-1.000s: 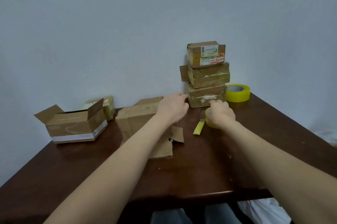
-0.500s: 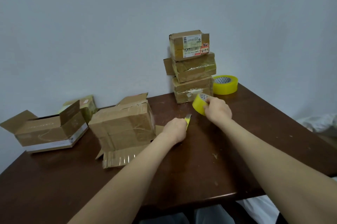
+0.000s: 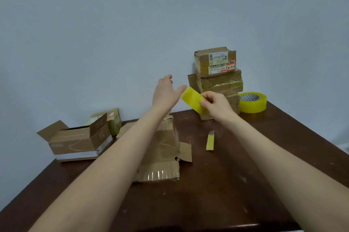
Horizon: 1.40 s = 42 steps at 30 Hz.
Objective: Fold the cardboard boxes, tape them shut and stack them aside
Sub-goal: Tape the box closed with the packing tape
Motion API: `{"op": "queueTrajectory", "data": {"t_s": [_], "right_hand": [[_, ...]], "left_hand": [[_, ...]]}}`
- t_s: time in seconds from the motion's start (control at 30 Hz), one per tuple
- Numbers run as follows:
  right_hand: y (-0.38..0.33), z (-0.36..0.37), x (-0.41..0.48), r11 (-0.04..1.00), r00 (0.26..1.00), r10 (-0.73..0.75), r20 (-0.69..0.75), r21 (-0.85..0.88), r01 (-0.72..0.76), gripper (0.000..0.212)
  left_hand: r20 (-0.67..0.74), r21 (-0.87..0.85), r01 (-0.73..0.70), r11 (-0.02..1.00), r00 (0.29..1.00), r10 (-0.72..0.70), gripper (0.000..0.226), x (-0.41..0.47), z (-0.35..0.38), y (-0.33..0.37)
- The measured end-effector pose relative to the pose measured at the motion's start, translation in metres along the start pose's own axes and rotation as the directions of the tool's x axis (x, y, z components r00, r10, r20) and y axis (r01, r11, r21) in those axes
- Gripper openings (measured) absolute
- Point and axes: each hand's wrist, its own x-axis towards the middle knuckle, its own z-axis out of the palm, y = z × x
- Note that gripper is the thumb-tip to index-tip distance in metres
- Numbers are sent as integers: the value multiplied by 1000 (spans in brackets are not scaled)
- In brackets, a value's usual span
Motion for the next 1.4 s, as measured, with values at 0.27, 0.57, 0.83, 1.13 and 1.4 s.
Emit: {"op": "queueTrajectory", "data": {"t_s": [0.27,0.57,0.83,1.13,1.4], "right_hand": [[-42,29,-1,990,970,-120,213,96,102,12],[-71,58,4,986,968,-163,189,6,165,54],[-93,56,29,982,949,-190,251,29,189,51],[-96,85,34,936,901,-249,355,-151,318,42],[-86,101,32,910,824,-212,525,-202,363,54]], "left_hand": [[-24,-341,210,916,972,-232,24,-7,-44,-45],[41,-598,397,696,883,-468,30,-10,-67,-76],[-15,-718,388,577,821,-571,19,-9,-109,-109],[35,-708,491,508,742,-669,22,-35,-102,-155],[6,-678,515,525,717,-697,18,-59,-106,-187]]}}
